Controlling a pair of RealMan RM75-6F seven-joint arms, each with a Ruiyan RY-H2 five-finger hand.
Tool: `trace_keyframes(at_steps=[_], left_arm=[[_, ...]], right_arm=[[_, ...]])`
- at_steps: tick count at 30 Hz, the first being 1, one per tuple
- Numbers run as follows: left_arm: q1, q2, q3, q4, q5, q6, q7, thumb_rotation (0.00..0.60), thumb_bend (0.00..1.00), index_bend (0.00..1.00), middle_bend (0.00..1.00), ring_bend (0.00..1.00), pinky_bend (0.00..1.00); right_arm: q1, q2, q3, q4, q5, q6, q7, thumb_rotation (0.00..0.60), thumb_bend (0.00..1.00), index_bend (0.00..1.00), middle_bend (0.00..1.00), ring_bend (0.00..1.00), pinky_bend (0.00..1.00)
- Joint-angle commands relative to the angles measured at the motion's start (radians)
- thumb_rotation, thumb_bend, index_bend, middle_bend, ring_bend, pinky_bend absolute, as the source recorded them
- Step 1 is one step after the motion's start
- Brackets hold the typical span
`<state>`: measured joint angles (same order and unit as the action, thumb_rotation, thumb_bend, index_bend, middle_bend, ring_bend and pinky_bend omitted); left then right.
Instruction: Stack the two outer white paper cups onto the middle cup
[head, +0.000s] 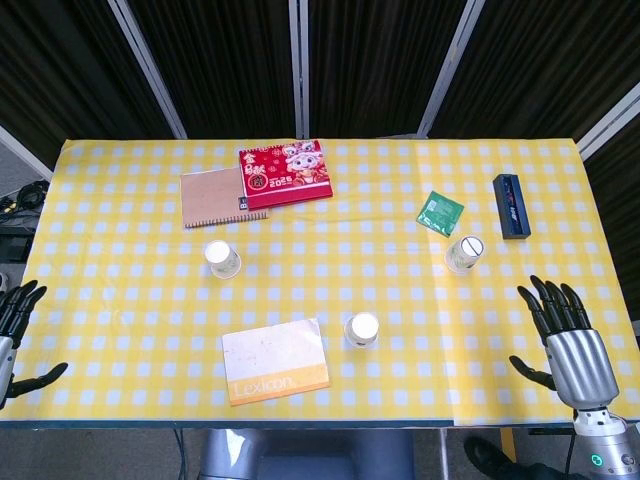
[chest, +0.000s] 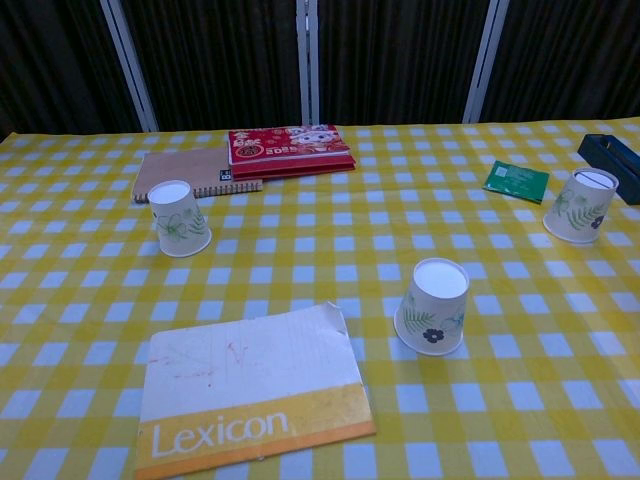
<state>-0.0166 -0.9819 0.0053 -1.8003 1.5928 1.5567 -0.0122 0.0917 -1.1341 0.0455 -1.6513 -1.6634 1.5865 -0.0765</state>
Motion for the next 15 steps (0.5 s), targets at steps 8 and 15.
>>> trace_keyframes(at_steps=[8,15], left_arm=[[0.001,0.007,0.008,-0.013,0.009,-0.003,0.001,0.600,0.00,0.00,0.00,0.00,0.00],[-0.010,0.007,0.010,-0.020,0.014,-0.023,0.005,0.600,0.00,0.00,0.00,0.00,0.00]], right_arm=[[0.000,0.005,0.005,0.011,0.027,-0.016,0.023,0.600,0.00,0.06,0.00,0.00,0.00],[0.084,-0.005,0.041,0.065,0.149,-0.205,0.103,0.600,0.00,0.05,0.00,0.00,0.00]])
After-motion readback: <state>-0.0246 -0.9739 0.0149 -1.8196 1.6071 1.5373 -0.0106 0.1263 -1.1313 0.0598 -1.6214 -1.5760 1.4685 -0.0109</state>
